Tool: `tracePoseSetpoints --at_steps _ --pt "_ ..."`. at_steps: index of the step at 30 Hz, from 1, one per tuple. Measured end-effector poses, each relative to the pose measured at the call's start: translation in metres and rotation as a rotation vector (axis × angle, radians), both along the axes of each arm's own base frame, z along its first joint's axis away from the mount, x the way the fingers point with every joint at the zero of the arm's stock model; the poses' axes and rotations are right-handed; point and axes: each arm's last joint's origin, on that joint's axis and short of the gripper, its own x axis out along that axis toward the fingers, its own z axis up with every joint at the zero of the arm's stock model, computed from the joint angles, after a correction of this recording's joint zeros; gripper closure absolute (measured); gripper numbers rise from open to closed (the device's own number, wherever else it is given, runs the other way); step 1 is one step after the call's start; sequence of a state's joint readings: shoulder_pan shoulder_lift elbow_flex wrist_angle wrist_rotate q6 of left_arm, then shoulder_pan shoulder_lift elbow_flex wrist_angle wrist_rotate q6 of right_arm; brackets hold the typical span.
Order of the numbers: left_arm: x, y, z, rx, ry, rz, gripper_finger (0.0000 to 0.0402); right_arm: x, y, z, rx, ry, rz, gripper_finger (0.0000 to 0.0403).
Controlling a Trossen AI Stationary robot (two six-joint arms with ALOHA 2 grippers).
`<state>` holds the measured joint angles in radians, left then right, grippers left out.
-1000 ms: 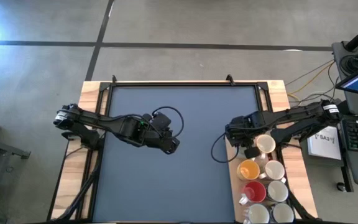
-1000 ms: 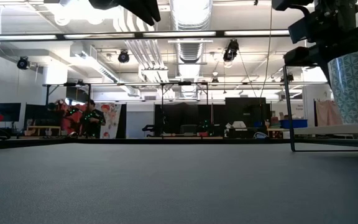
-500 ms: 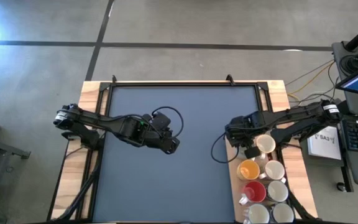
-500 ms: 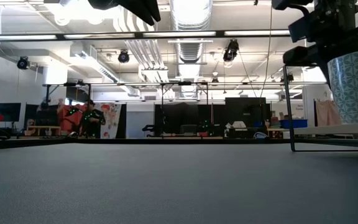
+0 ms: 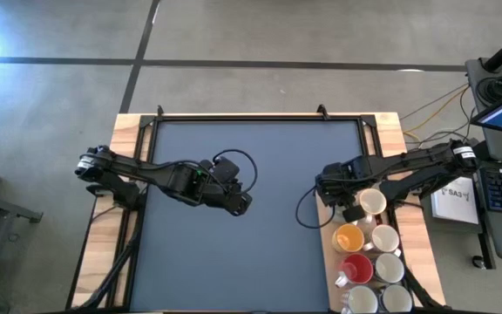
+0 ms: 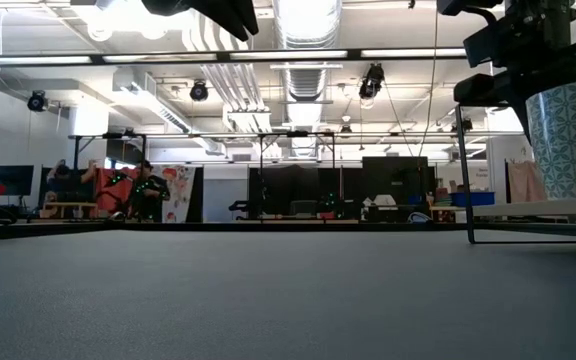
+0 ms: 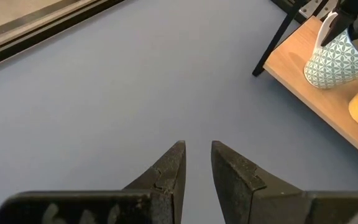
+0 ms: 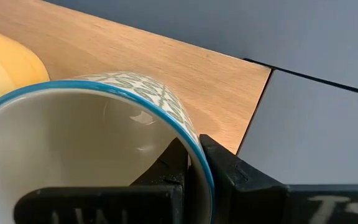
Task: Place coffee mugs
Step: Put the green pattern mug on the shelf, then return to Home Position
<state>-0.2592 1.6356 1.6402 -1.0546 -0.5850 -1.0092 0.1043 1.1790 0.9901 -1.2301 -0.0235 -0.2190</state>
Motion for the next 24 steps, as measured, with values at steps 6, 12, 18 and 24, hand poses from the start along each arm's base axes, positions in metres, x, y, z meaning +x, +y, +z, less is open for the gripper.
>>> tracePoseSetpoints --at_steps 6,12,18,24 --pt "0.0 0.0 0.0 -0.001 -0.001 0.002 0.0342 0.0 0.0 0.0 0.004 -0.001 -0.01 0.0357" --pt "0.0 -0.001 0.0 -0.002 -0.002 0.001 0.0342 -0.001 0.0 0.002 0.005 0.008 -0.042 0.0311" --pt "0.0 -0.001 0.0 -0.003 -0.002 0.001 0.0342 0.0 0.0 0.023 0.009 -0.014 -0.069 0.0295" --pt "-0.001 -0.002 0.0 0.007 0.006 -0.016 0.0342 0.001 0.0 0.047 0.023 -0.123 -0.055 0.0304"
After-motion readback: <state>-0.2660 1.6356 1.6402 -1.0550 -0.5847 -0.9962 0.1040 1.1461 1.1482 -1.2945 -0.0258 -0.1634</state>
